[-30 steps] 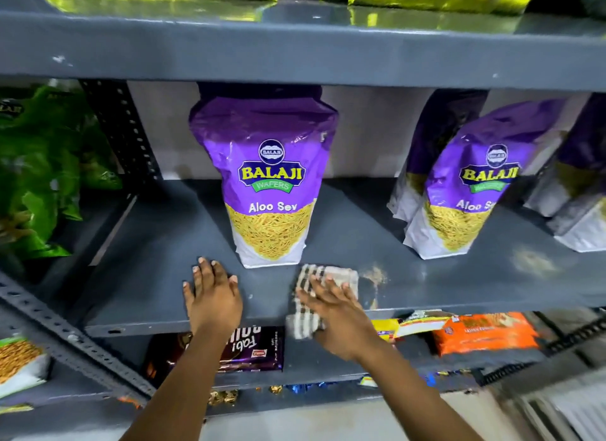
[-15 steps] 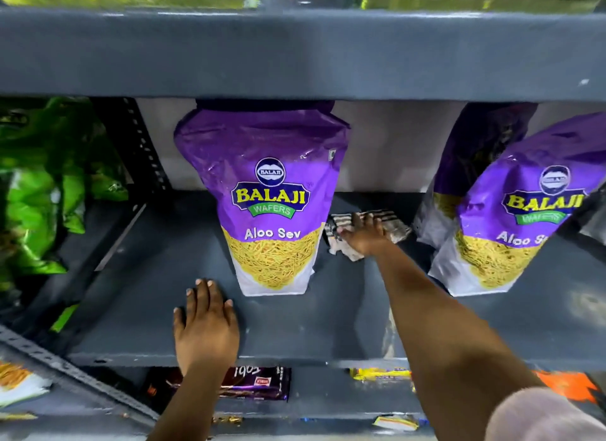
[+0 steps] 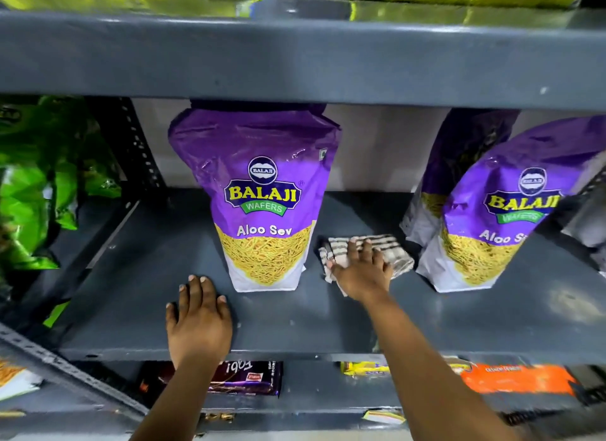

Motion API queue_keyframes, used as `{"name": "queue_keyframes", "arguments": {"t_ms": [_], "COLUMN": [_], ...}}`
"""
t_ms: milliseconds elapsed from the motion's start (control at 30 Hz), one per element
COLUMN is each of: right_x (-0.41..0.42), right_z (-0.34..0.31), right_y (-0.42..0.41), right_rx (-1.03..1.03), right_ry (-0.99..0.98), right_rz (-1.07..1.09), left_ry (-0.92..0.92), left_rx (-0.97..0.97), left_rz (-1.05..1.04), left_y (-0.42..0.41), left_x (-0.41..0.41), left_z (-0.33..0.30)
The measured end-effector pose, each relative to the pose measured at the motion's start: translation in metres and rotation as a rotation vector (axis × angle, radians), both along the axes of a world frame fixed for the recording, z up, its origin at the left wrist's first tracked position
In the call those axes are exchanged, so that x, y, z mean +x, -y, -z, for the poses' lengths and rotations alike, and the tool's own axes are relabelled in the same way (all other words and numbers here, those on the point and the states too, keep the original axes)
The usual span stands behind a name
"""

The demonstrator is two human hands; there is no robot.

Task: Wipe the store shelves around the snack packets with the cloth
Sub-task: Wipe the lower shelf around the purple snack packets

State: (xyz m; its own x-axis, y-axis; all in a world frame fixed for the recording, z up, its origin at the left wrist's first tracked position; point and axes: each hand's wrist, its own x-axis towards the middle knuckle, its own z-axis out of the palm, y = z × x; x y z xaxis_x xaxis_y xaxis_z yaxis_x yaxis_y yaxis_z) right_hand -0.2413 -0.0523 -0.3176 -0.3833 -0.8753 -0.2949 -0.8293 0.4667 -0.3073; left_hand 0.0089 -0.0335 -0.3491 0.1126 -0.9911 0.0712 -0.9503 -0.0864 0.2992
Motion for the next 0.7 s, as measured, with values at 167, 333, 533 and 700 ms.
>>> {"name": "queue_keyframes", "arguments": {"t_ms": [167, 333, 533, 700], "right_x": [0.02, 0.033, 0.055, 0.059], "right_z": [-0.002, -0.023, -0.021, 0.01], "right_y": [-0.071, -0.063, -0.037, -0.046], "right_rx": [-0.081, -0.118, -0.138, -0.06], "right_ry": [-0.066, -0.075, 0.128, 0.014], "right_rz": [0.005, -0.213, -0.083, -0.078], "left_ry": [-0.022, -0.019, -0.017, -0.004], "left_rx": [0.059, 0.067, 0.057, 0.067], "left_rz": [0.015, 0.022, 0.024, 0.027], "left_y": [0.0, 0.0, -0.001, 0.0], "left_x": [0.0, 0.001, 0.0, 0.001], "left_z": [-0.003, -0.002, -0.001, 0.0]}}
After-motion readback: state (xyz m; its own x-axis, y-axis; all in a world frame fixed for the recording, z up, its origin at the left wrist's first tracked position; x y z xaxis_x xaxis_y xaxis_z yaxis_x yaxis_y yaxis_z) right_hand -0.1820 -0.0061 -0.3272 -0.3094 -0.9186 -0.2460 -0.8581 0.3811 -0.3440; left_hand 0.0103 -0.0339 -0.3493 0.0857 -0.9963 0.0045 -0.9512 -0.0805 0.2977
